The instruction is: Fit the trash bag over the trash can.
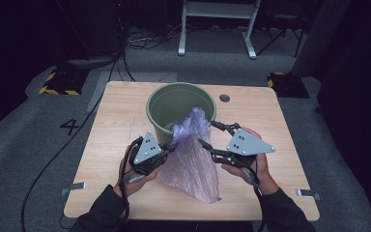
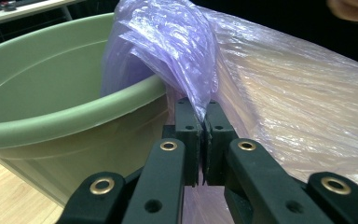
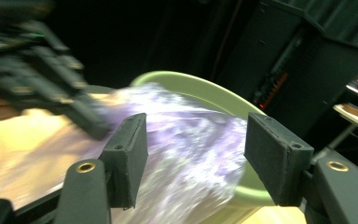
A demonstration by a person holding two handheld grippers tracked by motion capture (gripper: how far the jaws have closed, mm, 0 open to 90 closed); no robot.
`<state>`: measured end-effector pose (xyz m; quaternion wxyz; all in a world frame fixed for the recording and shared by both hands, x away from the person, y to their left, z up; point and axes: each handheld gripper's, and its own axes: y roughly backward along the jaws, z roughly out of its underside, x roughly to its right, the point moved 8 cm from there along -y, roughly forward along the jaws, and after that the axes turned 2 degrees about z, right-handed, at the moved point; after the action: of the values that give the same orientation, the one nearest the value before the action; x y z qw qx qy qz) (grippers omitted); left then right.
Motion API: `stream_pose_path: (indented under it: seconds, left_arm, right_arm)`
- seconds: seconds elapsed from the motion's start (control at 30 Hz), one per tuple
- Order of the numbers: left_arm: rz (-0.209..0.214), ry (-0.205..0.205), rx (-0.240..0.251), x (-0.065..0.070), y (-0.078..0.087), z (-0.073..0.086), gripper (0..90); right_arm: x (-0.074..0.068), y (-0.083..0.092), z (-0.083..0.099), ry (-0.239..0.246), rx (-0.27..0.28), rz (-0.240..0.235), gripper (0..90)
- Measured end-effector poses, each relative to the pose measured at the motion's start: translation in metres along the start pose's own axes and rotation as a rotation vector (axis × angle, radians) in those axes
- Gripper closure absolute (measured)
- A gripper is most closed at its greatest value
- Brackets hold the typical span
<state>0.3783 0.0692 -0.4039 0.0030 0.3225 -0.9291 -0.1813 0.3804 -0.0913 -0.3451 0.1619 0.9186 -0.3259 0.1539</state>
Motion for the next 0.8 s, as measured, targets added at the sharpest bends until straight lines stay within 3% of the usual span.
stream_pose_path:
  seconds: [0.13,0.27,0.33,0.47,0.63,0.8]
  left_arm:
    - [-0.003,0.008,0.013,0.0,0.0,-0.003,86.8]
    - [-0.002,0.007,0.02,0.0,0.0,-0.006,86.8]
    - [-0.001,0.009,0.021,0.001,-0.001,-0.007,86.8]
    - [0.005,0.008,0.018,0.0,-0.003,-0.007,86.8]
    - [0.009,0.013,0.012,-0.003,-0.002,-0.006,81.5]
    - [0.0,0.033,0.021,-0.008,0.005,-0.005,67.6]
  right_arm:
    - [-0.021,0.018,0.012,-0.004,0.005,-0.075,38.3]
    - [-0.039,0.023,0.037,-0.026,-0.041,-0.124,38.2]
    - [-0.047,0.022,0.05,-0.01,-0.075,-0.143,40.3]
    - [-0.053,0.019,0.06,0.019,-0.107,-0.145,61.0]
    - [-0.049,0.016,0.061,0.018,-0.085,-0.121,87.0]
    - [-0.042,0.021,0.05,0.009,-0.028,-0.111,90.0]
